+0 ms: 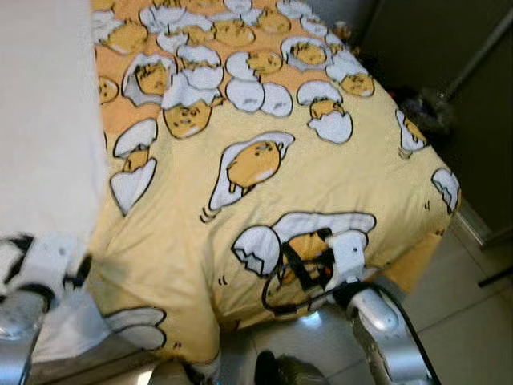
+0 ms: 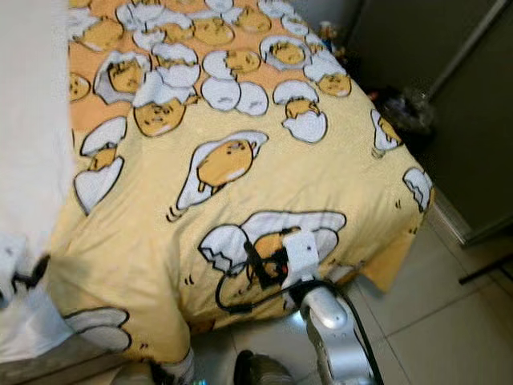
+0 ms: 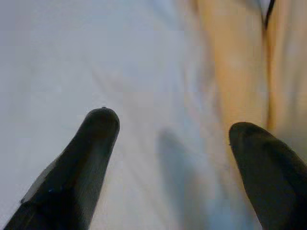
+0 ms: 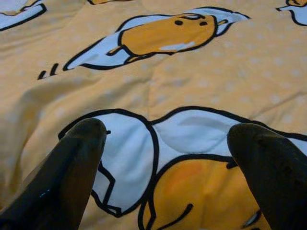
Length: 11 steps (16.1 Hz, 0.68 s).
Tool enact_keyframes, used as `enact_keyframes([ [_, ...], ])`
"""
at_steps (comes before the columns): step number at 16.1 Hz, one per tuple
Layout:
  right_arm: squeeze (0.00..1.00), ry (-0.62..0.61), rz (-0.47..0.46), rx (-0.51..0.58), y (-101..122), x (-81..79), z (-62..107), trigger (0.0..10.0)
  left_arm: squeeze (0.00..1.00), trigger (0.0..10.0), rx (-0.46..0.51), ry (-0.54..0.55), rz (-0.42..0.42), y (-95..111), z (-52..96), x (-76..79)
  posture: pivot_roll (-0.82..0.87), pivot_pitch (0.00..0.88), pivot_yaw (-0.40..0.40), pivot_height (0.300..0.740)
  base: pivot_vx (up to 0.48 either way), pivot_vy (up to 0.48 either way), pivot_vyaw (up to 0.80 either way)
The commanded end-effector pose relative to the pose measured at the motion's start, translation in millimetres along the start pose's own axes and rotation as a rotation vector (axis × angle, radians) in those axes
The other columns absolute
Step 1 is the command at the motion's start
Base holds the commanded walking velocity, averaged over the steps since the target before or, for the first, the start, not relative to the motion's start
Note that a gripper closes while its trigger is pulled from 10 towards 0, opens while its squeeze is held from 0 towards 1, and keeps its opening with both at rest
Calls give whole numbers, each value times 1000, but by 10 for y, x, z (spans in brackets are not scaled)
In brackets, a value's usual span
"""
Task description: Clean up the room
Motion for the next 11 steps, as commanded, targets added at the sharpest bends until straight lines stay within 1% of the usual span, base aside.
enact_keyframes([
  [1,0,-4,-8,-11,-44,18,20,10000,1000,10000,1,9,47,64,87,72,156,123,-132,740,0,0,0],
  [3,0,1,-13,0,-13,5,-6,10000,1000,10000,67,25,148,185,165,196,161,114,-139,740,0,0,0],
  [4,0,-3,-17,5,-1,14,-15,10000,1000,10000,83,25,181,212,182,240,160,109,-141,740,0,0,0],
  [5,0,-16,-29,18,31,42,-30,10000,1000,10000,105,15,243,258,224,340,161,101,-146,740,0,0,0],
  [6,0,-16,-29,18,31,42,-30,10000,1000,10000,105,15,243,258,224,340,161,101,-146,740,0,0,0],
  [7,0,-38,-40,39,92,91,-42,10000,1000,10000,188,1,394,415,309,464,165,88,-152,740,0,0,0],
  [8,0,-50,-47,57,149,124,-50,10000,1000,10000,294,22,504,589,386,482,166,81,-155,740,0,0,0],
  [9,0,-58,-49,77,217,145,-55,10000,1000,10000,377,13,535,730,445,496,166,78,-160,740,0,0,0],
  [10,0,-68,-61,91,267,170,-59,10000,1000,10000,420,9,529,805,479,503,168,75,-164,740,0,0,0],
  [11,0,-74,-66,105,314,193,-65,10000,1000,10000,460,4,494,872,503,515,170,69,-168,740,0,0,0],
])
Point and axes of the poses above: a point about 5 cm out from each wrist's last joint towards the gripper, its own z axis pointing back from the gripper into the wrist, its own y axis along the axis of the wrist's last joint, x = y × z, the point moved 3 cm from there along -z, pointing out of the wrist towards the gripper, and after that the axes turned 8 degrees about z, right-handed, at the moved point
